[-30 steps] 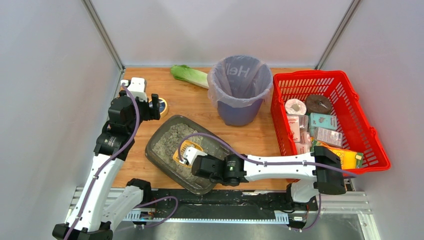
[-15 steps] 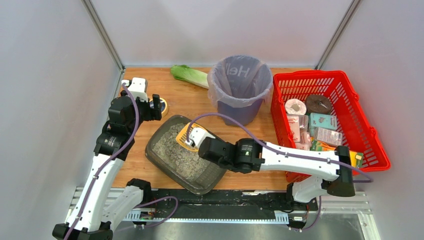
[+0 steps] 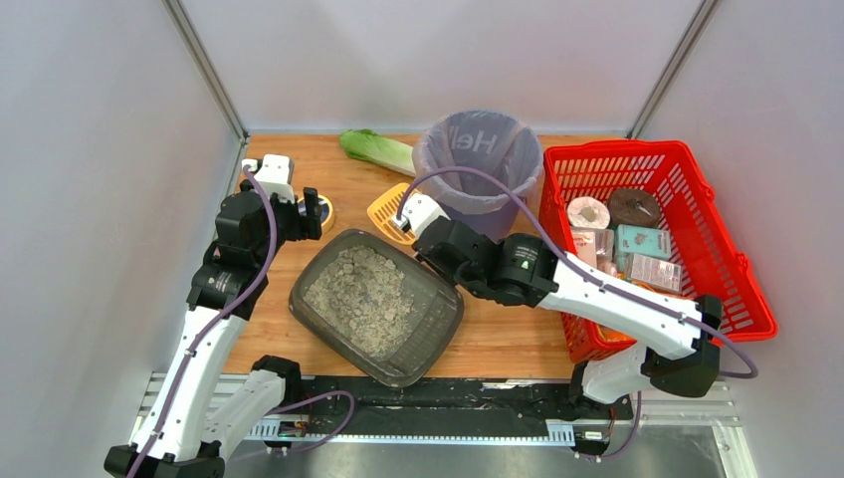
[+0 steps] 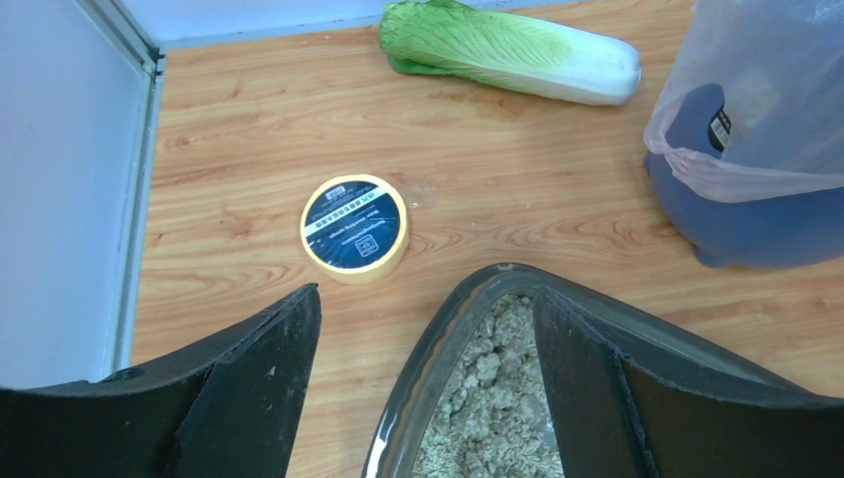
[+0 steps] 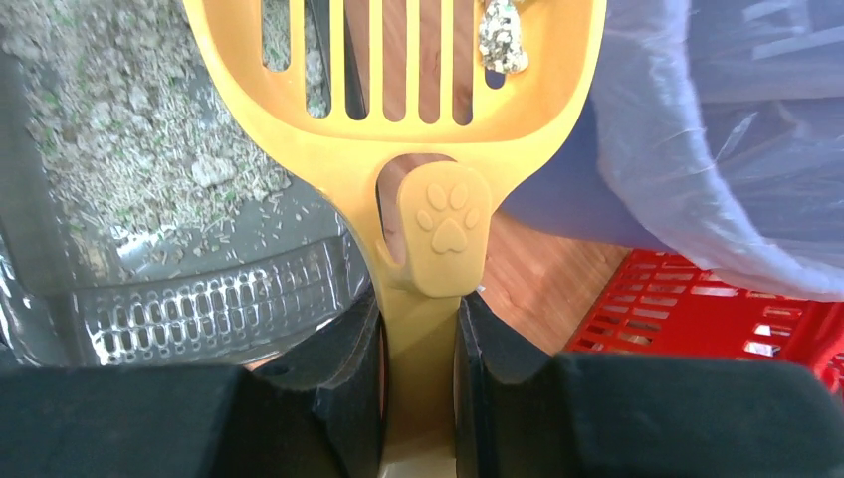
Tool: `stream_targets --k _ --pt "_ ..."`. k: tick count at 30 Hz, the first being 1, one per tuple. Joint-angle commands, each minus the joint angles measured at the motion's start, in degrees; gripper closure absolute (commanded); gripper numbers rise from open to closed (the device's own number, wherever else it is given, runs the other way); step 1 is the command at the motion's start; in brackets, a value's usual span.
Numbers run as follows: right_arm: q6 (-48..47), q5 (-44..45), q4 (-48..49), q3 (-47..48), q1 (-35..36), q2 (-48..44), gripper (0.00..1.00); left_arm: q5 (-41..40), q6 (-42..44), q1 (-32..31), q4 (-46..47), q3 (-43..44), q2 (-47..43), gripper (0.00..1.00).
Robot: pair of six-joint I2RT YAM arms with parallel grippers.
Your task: Clean the litter box
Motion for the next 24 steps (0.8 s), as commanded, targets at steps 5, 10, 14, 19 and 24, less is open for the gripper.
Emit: stream_targets --k 5,10,14,19,24 --pt "-2.17 -0.79 5.81 6.91 -5.16 -1.82 1.00 -0.14 -0.14 -0.10 1.32 0.40 -0.25 0.14" --pt "-2.00 -6.14 7.21 7.80 -9.92 -2.70 1.00 -0.23 -0.05 -0.10 1.40 0.40 -0.07 0.14" --pt "-1.29 -11.68 11.25 7.54 -15.01 -3.84 1.00 -0.23 -0.05 -0.10 1.32 0.31 0.01 0.14" --pt "1.86 -22.29 15.39 6.22 -21.16 -4.72 1.00 -0.32 0.04 -0.10 1.32 0.31 0.19 0.14" --pt "7.40 -31.80 20.40 3.85 -28.55 -6.48 1.00 -0.41 0.04 -0.10 1.32 0.31 0.19 0.14"
